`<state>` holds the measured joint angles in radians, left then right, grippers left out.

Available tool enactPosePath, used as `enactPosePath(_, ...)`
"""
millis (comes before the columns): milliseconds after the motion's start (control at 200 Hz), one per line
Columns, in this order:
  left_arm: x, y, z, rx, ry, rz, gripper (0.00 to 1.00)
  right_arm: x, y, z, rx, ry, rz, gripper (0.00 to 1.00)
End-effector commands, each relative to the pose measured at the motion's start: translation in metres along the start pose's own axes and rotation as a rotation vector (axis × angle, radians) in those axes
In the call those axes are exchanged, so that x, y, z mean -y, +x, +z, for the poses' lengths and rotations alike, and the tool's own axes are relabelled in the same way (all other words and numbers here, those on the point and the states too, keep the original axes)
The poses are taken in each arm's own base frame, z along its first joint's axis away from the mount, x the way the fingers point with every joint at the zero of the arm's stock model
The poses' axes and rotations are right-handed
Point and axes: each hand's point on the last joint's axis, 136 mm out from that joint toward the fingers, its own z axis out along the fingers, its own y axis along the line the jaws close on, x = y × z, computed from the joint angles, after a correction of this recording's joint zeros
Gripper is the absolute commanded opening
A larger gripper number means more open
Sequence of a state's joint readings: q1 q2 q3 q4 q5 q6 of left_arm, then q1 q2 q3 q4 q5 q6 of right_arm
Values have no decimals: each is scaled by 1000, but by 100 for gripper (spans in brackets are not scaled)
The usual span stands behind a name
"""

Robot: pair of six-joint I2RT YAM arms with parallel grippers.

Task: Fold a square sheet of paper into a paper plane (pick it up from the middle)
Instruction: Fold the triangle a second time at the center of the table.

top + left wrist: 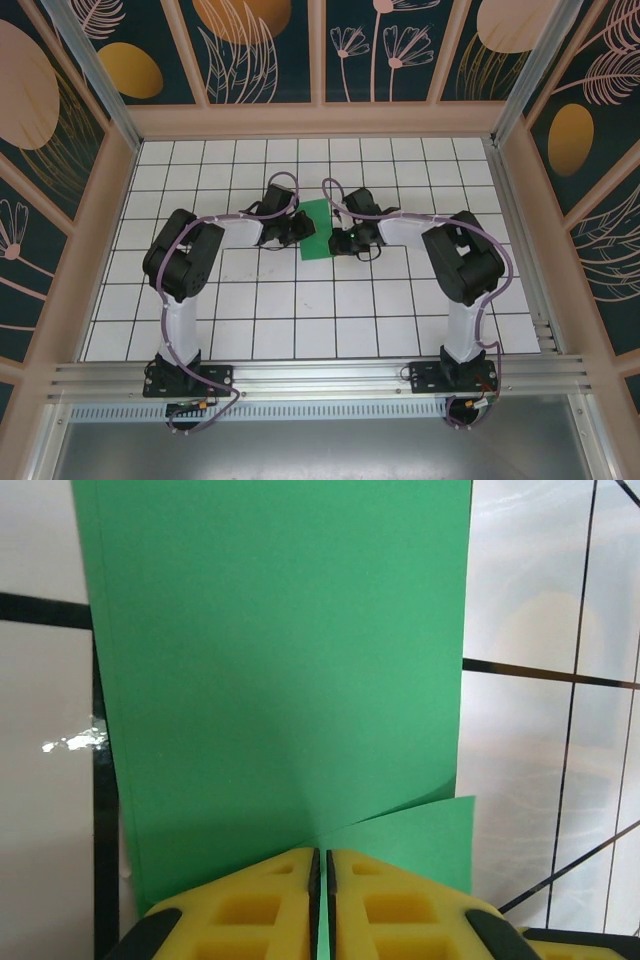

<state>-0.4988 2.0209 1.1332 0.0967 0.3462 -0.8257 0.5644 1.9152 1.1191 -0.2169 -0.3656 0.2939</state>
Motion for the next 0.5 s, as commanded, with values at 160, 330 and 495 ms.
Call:
enactPosePath(160,-18,7,6,-14,-55,-4,13,-34,-33,-32,85,-82,-44,13)
enactPosePath(330,-20,11,6,-18,-49,-8,12,-46,-37,-20,65,-105,-58,13)
enactPosePath(495,-21,12,5,-16,-46,-12,12,-47,-41,-4,41,-104,-56,13)
